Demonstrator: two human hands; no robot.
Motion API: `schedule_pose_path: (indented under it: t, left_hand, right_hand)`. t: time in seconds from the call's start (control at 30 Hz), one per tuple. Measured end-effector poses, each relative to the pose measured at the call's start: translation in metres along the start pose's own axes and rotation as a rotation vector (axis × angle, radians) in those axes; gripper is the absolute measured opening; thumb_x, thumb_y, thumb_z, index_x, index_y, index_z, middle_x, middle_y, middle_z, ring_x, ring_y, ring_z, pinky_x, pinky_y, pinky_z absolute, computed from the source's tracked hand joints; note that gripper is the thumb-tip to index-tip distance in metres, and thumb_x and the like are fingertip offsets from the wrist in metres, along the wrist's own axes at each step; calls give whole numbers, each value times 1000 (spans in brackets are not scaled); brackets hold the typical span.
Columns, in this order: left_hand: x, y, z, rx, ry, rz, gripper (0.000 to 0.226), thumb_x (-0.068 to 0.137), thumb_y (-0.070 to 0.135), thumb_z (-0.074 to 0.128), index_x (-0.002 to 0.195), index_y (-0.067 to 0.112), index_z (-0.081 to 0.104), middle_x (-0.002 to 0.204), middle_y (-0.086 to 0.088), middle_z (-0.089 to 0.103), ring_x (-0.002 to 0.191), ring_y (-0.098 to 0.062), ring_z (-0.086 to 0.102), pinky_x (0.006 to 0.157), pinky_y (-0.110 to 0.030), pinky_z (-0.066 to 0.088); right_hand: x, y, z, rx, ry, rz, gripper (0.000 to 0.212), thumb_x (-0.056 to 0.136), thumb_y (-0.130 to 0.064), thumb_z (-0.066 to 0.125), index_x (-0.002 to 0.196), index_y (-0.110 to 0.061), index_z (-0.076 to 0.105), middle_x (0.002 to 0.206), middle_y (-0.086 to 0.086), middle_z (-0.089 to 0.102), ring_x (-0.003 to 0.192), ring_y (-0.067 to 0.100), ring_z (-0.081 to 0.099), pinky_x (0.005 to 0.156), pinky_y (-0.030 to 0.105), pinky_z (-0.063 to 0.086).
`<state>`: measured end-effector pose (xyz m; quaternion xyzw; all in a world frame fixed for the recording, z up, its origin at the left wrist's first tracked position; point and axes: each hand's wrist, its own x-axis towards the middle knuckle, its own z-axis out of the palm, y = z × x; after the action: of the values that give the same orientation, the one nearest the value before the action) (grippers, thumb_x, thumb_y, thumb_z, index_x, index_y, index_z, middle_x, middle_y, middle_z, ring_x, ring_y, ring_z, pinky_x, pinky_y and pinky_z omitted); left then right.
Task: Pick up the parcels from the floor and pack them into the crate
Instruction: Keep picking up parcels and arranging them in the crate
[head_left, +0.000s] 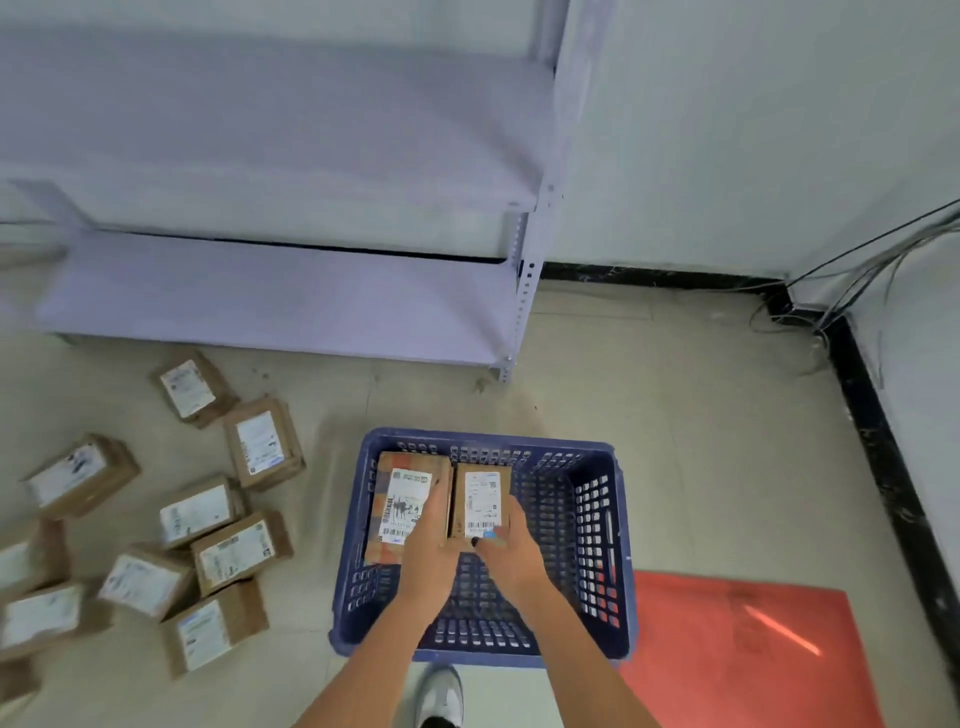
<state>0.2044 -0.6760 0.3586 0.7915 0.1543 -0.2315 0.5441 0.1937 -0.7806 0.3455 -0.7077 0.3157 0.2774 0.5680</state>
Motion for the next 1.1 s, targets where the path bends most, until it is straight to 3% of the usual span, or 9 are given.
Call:
schedule_pose_path:
  t: [0.07,0.2,0.3,0.4,0.53,0.6,0.7,0.87,1.1]
  left_hand:
    - [-44,25,-29,17,40,-20,64,91,-4,45,146,19,21,147,-7,38,129,-18,42,97,-23,40]
    - [-115,64,-83,-138,91,-69,67,91,-5,47,147,16,17,143,-14,41,120,-21,46,99,-38,41]
    - [-150,86,-119,-205,128,-68,69,90,-7,45,148,18,15,149,-11,32,135,-25,36,99,-31,40]
    - [-172,95,-150,-145,178,-53,73,89,-9,42,148,22,14,152,-7,29,137,-23,33,73,-5,46]
    - [-179,99,-190,-81,235,-49,67,91,-5,41,148,22,17,146,-9,40,115,-14,48,65,-7,43]
    - [-177,99,-210,-69,264,-64,63,92,-2,41,147,21,20,136,-10,52,97,-12,50,58,-12,40]
    - [-167,96,-245,-72,255,-56,60,93,1,42,146,20,20,130,-11,57,105,-20,55,74,-21,44]
    - [-150,83,-323,-93,215,-101,61,92,0,40,145,22,23,136,-9,50,117,-34,53,93,-44,46]
    - [-120,76,-426,-65,173,-82,61,91,-3,41,144,22,26,137,-9,49,115,-33,55,81,-36,48]
  right_hand:
    - [-51,-24,3,6,-36,3,75,91,-4,52,150,-25,13,144,12,45,115,31,57,68,22,50]
    - [-138,-74,15,-55,-62,-62,80,89,-4,54,151,-24,8,127,14,53,106,36,58,74,39,50]
    - [-182,-106,29,-72,-85,-135,80,88,-4,57,150,-23,10,143,15,41,120,31,52,75,25,51]
    - [-211,-130,49,-44,-141,-142,81,90,-4,55,150,-25,6,143,18,42,118,34,54,75,31,52]
    - [-230,-151,84,-57,-169,-164,84,89,-6,55,151,-26,2,129,16,53,96,30,62,76,34,49]
    - [-233,-158,106,-86,-191,-148,86,88,-8,56,151,-29,1,122,11,50,102,26,57,86,34,51]
    - [-230,-170,141,-125,-199,-116,89,88,-13,59,150,-34,-1,113,5,48,111,26,53,101,47,47]
    - [-227,-203,203,-135,-134,-105,86,89,-14,59,150,-31,1,137,16,48,116,31,55,101,46,46]
    - [-222,-245,274,-146,-67,-75,82,90,-16,58,150,-30,4,124,15,55,112,32,57,101,48,46]
